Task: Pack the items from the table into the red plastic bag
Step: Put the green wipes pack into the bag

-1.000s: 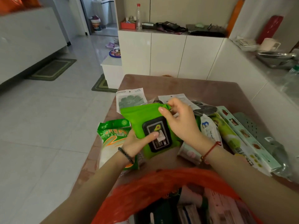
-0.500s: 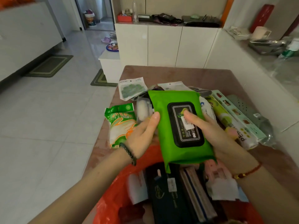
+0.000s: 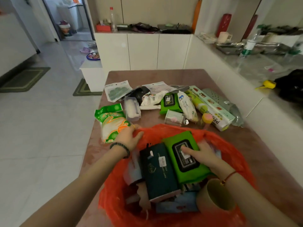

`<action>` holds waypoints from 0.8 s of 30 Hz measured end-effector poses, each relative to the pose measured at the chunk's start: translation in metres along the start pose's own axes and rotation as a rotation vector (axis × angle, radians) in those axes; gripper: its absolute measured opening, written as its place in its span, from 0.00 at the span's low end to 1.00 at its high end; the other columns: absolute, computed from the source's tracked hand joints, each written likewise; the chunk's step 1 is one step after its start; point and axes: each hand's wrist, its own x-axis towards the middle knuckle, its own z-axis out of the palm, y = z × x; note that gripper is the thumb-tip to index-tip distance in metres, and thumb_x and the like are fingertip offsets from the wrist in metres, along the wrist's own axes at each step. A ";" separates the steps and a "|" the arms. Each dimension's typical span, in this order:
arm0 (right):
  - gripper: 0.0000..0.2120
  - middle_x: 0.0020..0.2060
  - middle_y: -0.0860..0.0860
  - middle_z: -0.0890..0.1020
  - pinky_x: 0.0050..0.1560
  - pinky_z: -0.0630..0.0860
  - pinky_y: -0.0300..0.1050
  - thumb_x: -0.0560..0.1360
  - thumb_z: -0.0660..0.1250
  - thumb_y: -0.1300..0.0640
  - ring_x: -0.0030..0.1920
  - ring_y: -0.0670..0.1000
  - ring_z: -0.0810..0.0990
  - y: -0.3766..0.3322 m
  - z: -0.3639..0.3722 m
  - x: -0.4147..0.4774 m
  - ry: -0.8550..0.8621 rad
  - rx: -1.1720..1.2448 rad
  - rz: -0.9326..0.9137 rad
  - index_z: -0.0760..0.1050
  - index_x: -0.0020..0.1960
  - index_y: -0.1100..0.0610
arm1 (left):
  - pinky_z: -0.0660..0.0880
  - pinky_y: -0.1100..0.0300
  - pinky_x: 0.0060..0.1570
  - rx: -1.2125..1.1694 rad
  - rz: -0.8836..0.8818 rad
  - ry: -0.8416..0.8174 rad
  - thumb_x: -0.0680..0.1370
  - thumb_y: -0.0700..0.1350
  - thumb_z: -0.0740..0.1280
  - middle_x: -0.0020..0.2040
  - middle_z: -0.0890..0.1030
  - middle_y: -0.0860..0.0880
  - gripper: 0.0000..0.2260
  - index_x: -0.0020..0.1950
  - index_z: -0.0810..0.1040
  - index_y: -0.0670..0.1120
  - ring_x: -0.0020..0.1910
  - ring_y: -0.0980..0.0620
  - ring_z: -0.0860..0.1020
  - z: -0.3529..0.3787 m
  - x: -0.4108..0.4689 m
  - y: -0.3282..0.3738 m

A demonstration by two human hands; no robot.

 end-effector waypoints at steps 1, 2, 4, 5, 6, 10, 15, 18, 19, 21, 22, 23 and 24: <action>0.11 0.46 0.51 0.84 0.35 0.77 0.35 0.74 0.67 0.52 0.37 0.43 0.82 0.005 0.004 0.001 -0.012 -0.048 -0.006 0.76 0.54 0.55 | 0.67 0.60 0.47 -0.044 0.004 0.025 0.77 0.47 0.62 0.52 0.80 0.41 0.11 0.54 0.77 0.41 0.53 0.44 0.76 -0.001 0.000 0.002; 0.10 0.46 0.51 0.83 0.38 0.78 0.37 0.74 0.65 0.51 0.38 0.43 0.82 0.009 0.006 0.001 -0.018 -0.116 -0.024 0.75 0.54 0.53 | 0.67 0.60 0.47 -0.088 0.013 0.052 0.77 0.46 0.62 0.52 0.81 0.42 0.11 0.53 0.77 0.41 0.53 0.44 0.76 -0.002 -0.001 0.002; 0.11 0.44 0.49 0.83 0.40 0.78 0.38 0.76 0.62 0.48 0.40 0.43 0.81 0.016 0.009 0.000 -0.027 -0.296 -0.056 0.73 0.54 0.53 | 0.68 0.60 0.47 -0.179 -0.004 0.098 0.76 0.45 0.63 0.48 0.80 0.44 0.09 0.52 0.77 0.41 0.49 0.46 0.76 -0.004 0.001 0.001; 0.14 0.42 0.48 0.82 0.38 0.77 0.37 0.76 0.61 0.47 0.39 0.44 0.81 0.018 0.010 0.000 -0.024 -0.372 -0.055 0.73 0.56 0.55 | 0.67 0.62 0.46 -0.228 -0.030 0.120 0.77 0.45 0.63 0.47 0.79 0.45 0.09 0.51 0.77 0.42 0.47 0.48 0.75 -0.006 0.002 0.001; 0.17 0.40 0.48 0.81 0.37 0.77 0.38 0.76 0.61 0.46 0.39 0.45 0.81 0.019 0.010 0.001 -0.016 -0.433 -0.053 0.73 0.57 0.56 | 0.66 0.62 0.44 -0.282 -0.051 0.143 0.77 0.45 0.62 0.45 0.78 0.46 0.07 0.50 0.77 0.42 0.46 0.50 0.73 -0.009 0.002 0.002; 0.27 0.55 0.55 0.77 0.48 0.77 0.48 0.73 0.64 0.45 0.53 0.54 0.78 0.011 0.014 0.002 0.166 -0.741 -0.070 0.63 0.66 0.58 | 0.66 0.77 0.33 -0.398 -0.045 0.142 0.77 0.43 0.62 0.35 0.74 0.55 0.08 0.38 0.72 0.49 0.37 0.56 0.72 -0.019 0.006 0.000; 0.23 0.60 0.51 0.72 0.50 0.73 0.39 0.73 0.66 0.51 0.58 0.51 0.74 -0.029 0.007 0.007 0.377 -0.875 -0.401 0.65 0.66 0.53 | 0.70 0.78 0.34 -0.359 -0.039 -0.184 0.75 0.45 0.66 0.36 0.76 0.56 0.07 0.39 0.73 0.55 0.33 0.64 0.76 -0.031 0.005 -0.015; 0.10 0.47 0.48 0.79 0.37 0.74 0.31 0.74 0.65 0.58 0.42 0.42 0.78 -0.066 0.000 0.020 0.280 -0.515 -0.454 0.74 0.55 0.53 | 0.72 0.66 0.53 -0.443 -0.174 -0.334 0.67 0.63 0.68 0.46 0.79 0.56 0.13 0.47 0.77 0.59 0.47 0.61 0.77 -0.036 0.010 -0.032; 0.08 0.45 0.48 0.79 0.32 0.75 0.30 0.75 0.65 0.60 0.38 0.41 0.78 -0.079 0.001 0.027 0.222 -0.408 -0.447 0.75 0.53 0.53 | 0.72 0.62 0.56 -0.501 -0.238 -0.332 0.63 0.68 0.65 0.50 0.80 0.55 0.22 0.51 0.77 0.58 0.51 0.57 0.77 -0.040 0.013 -0.035; 0.09 0.46 0.51 0.80 0.31 0.77 0.32 0.75 0.65 0.60 0.37 0.44 0.80 -0.100 0.010 0.050 0.130 -0.267 -0.427 0.76 0.55 0.55 | 0.73 0.58 0.54 -0.581 -0.351 -0.333 0.69 0.66 0.60 0.54 0.79 0.50 0.26 0.59 0.74 0.52 0.54 0.49 0.76 -0.047 0.022 -0.040; 0.11 0.48 0.53 0.81 0.34 0.79 0.34 0.75 0.65 0.61 0.39 0.47 0.81 -0.109 0.018 0.065 0.070 -0.189 -0.397 0.75 0.57 0.57 | 0.72 0.55 0.56 -0.616 -0.416 -0.277 0.74 0.61 0.59 0.58 0.78 0.47 0.23 0.63 0.72 0.49 0.57 0.46 0.75 -0.048 0.029 -0.045; 0.13 0.49 0.55 0.81 0.38 0.80 0.36 0.75 0.65 0.61 0.42 0.49 0.82 -0.119 0.027 0.078 -0.006 -0.092 -0.348 0.74 0.59 0.58 | 0.70 0.52 0.58 -0.651 -0.487 -0.188 0.78 0.56 0.57 0.62 0.76 0.45 0.21 0.65 0.69 0.46 0.59 0.44 0.74 -0.049 0.036 -0.051; 0.15 0.51 0.56 0.80 0.43 0.80 0.39 0.75 0.65 0.60 0.46 0.51 0.82 -0.128 0.037 0.091 -0.096 0.007 -0.284 0.73 0.61 0.59 | 0.69 0.51 0.59 -0.671 -0.550 -0.107 0.79 0.52 0.56 0.64 0.74 0.44 0.20 0.67 0.67 0.44 0.61 0.42 0.73 -0.048 0.043 -0.058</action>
